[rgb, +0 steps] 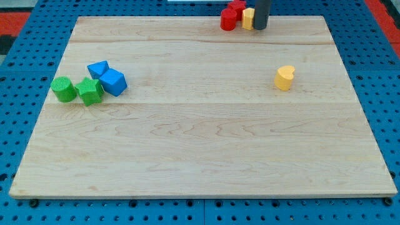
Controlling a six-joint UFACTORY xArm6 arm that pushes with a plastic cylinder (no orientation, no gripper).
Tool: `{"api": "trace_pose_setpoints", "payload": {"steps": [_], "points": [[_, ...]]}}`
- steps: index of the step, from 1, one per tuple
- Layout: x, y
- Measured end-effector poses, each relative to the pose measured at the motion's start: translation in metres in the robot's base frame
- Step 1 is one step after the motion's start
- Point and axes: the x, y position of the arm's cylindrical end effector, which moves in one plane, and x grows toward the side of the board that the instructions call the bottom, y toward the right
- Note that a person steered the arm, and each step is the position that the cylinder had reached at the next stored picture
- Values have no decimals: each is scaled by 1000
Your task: Drag the yellow heart into the bottom side of the red circle
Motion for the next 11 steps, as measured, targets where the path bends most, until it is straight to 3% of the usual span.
{"api": "trace_pose_setpoints", "payload": {"steps": [2,4,5,6,7,10,11], "points": [[-2,56],[203,67],[239,21],[211,-10],[204,29],[159,26],[150,72]]}}
